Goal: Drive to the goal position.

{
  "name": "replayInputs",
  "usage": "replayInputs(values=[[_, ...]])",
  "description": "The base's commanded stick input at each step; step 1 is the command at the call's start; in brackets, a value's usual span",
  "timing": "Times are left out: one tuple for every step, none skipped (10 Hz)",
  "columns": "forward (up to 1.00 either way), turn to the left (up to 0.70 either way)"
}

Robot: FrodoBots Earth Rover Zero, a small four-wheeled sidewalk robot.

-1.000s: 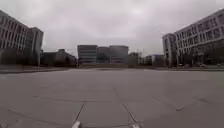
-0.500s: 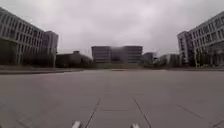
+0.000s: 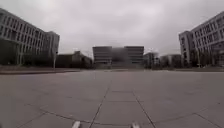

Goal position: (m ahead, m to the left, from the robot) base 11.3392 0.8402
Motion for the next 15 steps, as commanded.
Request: replayInputs(values=[[0.7,0.0],[0.7,0.0],[0.7,0.0],[0.7,0.0],[0.7,0.0],[0.7,0.0],[0.7,0.0],[0.7,0.0],[0.7,0.0],[0.7,0.0],[0.7,0.0],[0.7,0.0],[0.7,0.0],[0.7,0.0],[0.7,0.0]])
